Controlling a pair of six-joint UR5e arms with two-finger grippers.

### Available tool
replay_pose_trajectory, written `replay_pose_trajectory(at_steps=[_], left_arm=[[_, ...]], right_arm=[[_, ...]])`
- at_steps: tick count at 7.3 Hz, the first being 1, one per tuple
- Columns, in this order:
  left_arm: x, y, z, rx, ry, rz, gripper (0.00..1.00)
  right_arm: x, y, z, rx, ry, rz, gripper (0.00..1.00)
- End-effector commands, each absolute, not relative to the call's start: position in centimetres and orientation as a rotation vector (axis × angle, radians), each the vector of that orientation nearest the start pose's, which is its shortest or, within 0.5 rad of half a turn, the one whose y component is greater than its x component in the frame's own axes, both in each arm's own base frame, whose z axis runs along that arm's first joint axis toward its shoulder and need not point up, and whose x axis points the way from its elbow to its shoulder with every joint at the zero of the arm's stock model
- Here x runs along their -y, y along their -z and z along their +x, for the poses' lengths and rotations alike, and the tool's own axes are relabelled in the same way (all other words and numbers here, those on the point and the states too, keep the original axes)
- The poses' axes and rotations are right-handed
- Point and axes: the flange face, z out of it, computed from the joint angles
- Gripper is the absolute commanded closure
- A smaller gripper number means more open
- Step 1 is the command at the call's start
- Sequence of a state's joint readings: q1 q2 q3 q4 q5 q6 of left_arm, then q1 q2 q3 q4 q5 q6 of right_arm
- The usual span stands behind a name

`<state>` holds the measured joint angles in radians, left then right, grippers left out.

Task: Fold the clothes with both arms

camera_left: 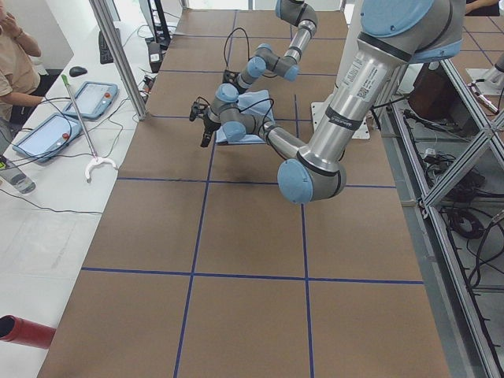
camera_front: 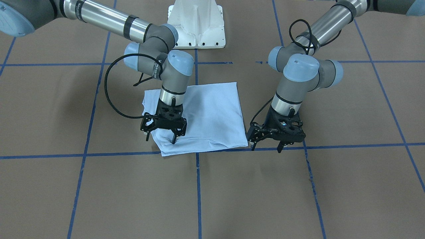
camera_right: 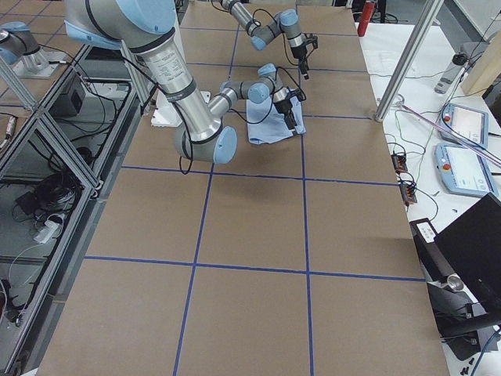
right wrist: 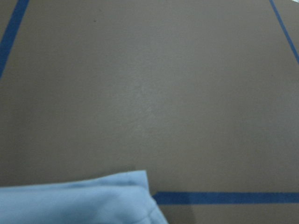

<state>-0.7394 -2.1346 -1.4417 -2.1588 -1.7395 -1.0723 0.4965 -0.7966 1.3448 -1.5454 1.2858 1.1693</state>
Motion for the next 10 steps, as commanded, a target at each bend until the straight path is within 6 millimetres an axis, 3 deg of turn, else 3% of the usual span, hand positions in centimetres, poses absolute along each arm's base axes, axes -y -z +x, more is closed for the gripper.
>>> replay_pose_trajectory(at_steps=[1, 2, 4, 5, 6, 7, 8, 9, 10], left_arm=[[56.9, -32.0, 45.1, -0.925, 0.134, 0.469, 0.00], [56.8, -31.6, 45.1, -0.931, 0.131, 0.473, 0.00], [56.7, -31.3, 45.0, -0.937, 0.130, 0.476, 0.00], [55.9, -30.6, 44.1, -0.947, 0.122, 0.489, 0.00], [53.7, -31.0, 41.5, -0.952, 0.099, 0.484, 0.00], [50.8, -30.3, 38.0, -0.926, 0.008, 0.478, 0.00], [49.2, -30.0, 32.8, -0.863, -0.044, 0.511, 0.00], [48.8, -30.2, 27.7, -0.799, -0.096, 0.529, 0.00], [49.2, -31.7, 21.7, -0.752, -0.175, 0.513, 0.00]], right_arm=[[56.3, -31.8, -56.6, 0.325, -0.196, 0.459, 0.00], [58.2, -31.8, -54.7, 0.344, -0.222, 0.423, 0.00], [61.6, -28.7, -50.5, 0.615, -0.186, 0.330, 0.00], [62.7, -26.8, -46.4, 0.706, -0.177, 0.281, 0.00], [62.0, -27.2, -42.1, 0.723, -0.126, 0.266, 0.00], [61.0, -27.9, -35.9, 0.698, -0.054, 0.268, 0.00], [59.7, -29.3, -29.9, 0.695, 0.016, 0.253, 0.00], [58.7, -32.4, -23.9, 0.700, 0.068, 0.252, 0.00], [57.9, -36.2, -18.0, 0.709, 0.110, 0.241, 0.00]])
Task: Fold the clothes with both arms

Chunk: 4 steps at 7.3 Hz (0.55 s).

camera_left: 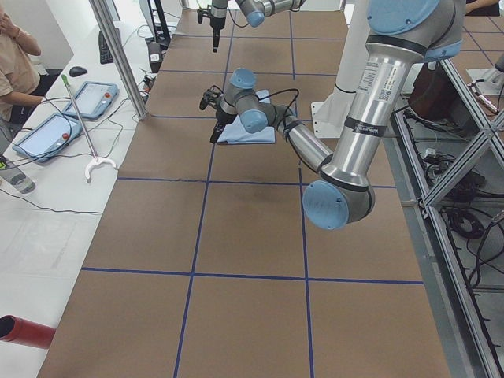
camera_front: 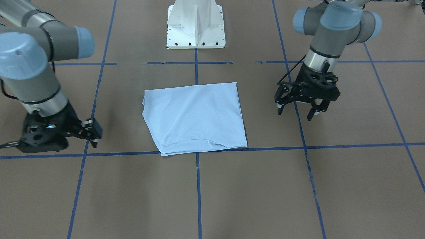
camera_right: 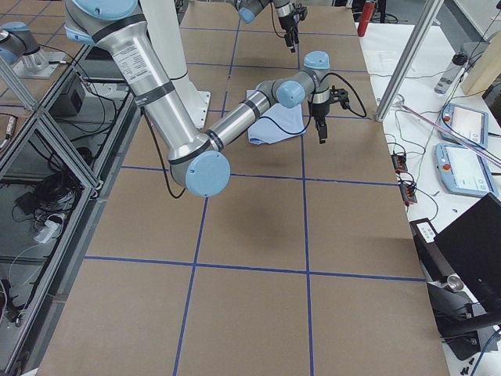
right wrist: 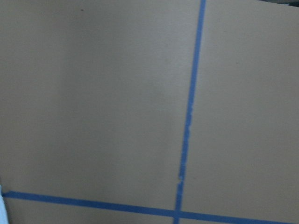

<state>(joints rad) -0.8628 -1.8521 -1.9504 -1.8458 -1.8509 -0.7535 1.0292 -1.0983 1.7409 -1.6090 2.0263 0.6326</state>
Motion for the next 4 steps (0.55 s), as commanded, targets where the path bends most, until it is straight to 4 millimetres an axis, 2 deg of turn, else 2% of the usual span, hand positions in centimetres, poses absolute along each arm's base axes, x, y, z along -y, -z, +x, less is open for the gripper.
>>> replay_pose_trajectory(at_steps=[1, 2, 3, 4], left_arm=[[49.6, -35.6, 14.4, -0.693, -0.265, 0.521, 0.00], [49.3, -39.2, 7.4, -0.659, -0.352, 0.535, 0.00], [48.3, -42.5, 1.6, -0.633, -0.374, 0.533, 0.00], [47.1, -45.5, -1.6, -0.629, -0.318, 0.485, 0.00]], right_arm=[[57.3, -40.5, -11.4, 0.714, 0.131, 0.228, 0.00], [56.4, -44.2, -5.2, 0.714, 0.129, 0.207, 0.00], [55.6, -46.1, -0.2, 0.715, 0.118, 0.162, 0.00], [54.1, -48.3, 3.4, 0.736, 0.056, 0.076, 0.00]])
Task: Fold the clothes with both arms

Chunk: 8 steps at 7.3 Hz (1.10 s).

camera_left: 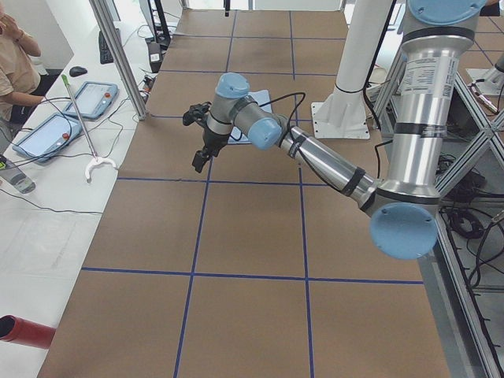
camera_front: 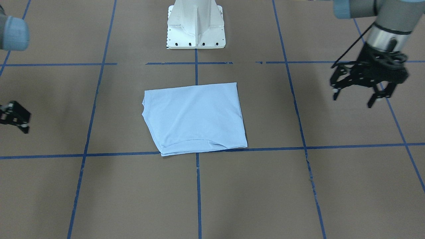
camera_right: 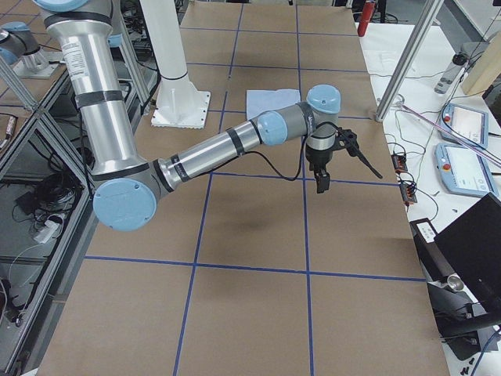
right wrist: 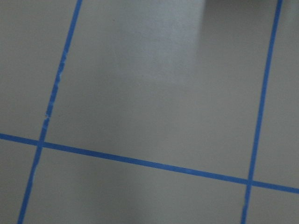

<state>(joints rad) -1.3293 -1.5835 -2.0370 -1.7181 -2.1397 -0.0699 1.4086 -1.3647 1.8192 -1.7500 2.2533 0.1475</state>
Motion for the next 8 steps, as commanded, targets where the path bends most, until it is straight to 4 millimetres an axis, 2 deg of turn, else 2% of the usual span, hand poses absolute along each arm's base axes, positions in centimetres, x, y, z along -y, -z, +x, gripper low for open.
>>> replay_pose_trajectory(at_steps=[1, 2, 3, 5, 6, 8], left_arm=[[45.5, -50.0, -2.5, -0.642, -0.273, 0.394, 0.00], [45.6, -53.5, -5.0, -0.642, -0.208, 0.355, 0.00], [45.3, -54.4, -6.8, -0.640, -0.200, 0.355, 0.00], [43.7, -59.0, -6.7, -0.693, -0.251, 0.276, 0.00], [42.9, -60.4, -6.4, -0.727, -0.234, 0.242, 0.00], [42.8, -60.7, -6.3, -0.731, -0.234, 0.241, 0.00]], right_arm=[[50.3, -53.9, 4.3, 0.710, 0.015, -0.019, 0.00], [48.2, -56.7, 4.6, 0.695, 0.017, -0.055, 0.00], [46.5, -58.7, 4.8, 0.689, 0.028, -0.076, 0.00], [45.2, -59.5, 5.6, 0.700, 0.019, -0.039, 0.00], [45.1, -59.9, 5.6, 0.696, 0.004, -0.051, 0.00], [44.4, -60.6, 5.7, 0.683, 0.012, -0.058, 0.00]])
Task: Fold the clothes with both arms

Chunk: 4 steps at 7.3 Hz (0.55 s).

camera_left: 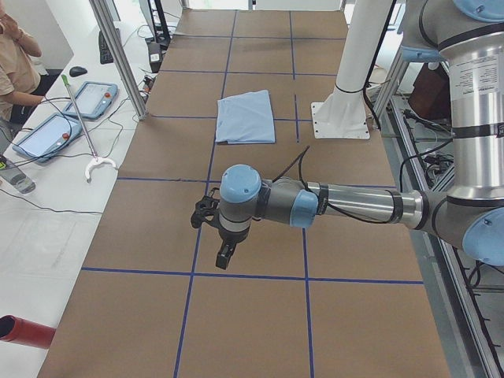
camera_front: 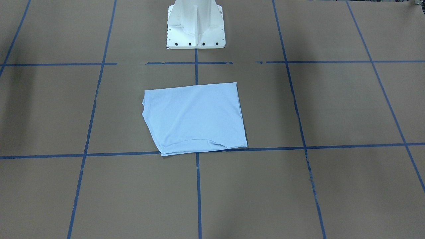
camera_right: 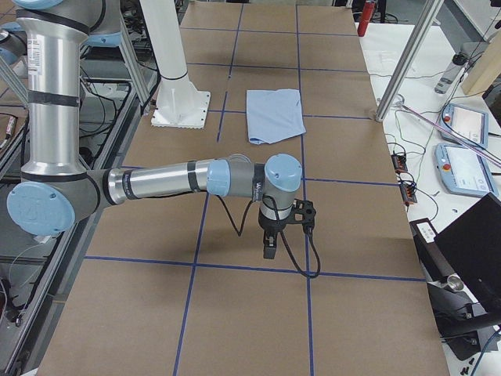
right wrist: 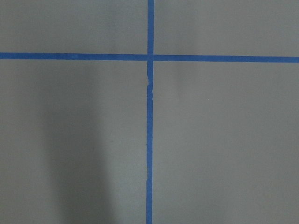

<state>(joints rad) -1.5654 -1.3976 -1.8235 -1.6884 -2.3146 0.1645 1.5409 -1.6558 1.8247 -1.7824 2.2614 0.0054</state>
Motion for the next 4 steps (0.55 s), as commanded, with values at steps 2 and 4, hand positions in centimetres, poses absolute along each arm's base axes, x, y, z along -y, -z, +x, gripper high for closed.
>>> replay_pose_trajectory(at_steps=[2, 4], left_arm=[[42.9, -61.1, -6.2, -0.723, -0.236, 0.236, 0.00], [42.5, -61.6, -6.4, -0.736, -0.232, 0.226, 0.00]], right_arm=[[44.2, -60.7, 5.6, 0.688, 0.012, -0.063, 0.00], [43.3, -61.5, 5.6, 0.695, 0.007, -0.079, 0.00]])
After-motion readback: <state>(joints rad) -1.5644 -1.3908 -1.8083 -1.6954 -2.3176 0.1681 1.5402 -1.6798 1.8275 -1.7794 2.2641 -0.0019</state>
